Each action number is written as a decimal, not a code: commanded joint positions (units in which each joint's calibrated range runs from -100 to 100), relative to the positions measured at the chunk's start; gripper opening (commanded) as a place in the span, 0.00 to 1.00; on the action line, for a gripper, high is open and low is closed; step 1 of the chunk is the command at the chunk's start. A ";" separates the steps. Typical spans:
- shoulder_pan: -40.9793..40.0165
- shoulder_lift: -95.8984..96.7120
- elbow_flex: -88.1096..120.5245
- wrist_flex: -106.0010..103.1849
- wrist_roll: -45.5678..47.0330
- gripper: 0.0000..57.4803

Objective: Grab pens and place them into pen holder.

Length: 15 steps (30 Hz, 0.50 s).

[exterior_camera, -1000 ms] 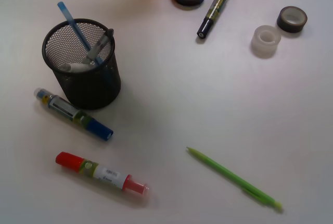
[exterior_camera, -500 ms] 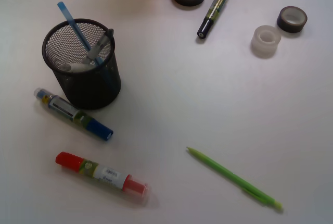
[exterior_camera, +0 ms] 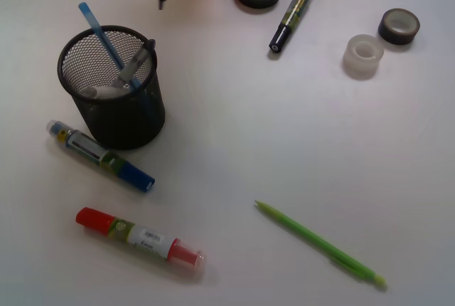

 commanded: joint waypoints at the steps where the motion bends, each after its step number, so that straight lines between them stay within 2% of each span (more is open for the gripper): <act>1: 2.55 5.37 -0.35 -6.67 0.00 0.01; 8: 6.66 12.77 -0.44 -12.62 1.32 0.02; 12: 6.66 14.47 -0.53 -14.02 3.22 0.21; 15: 6.66 14.72 -0.53 -14.28 3.91 0.28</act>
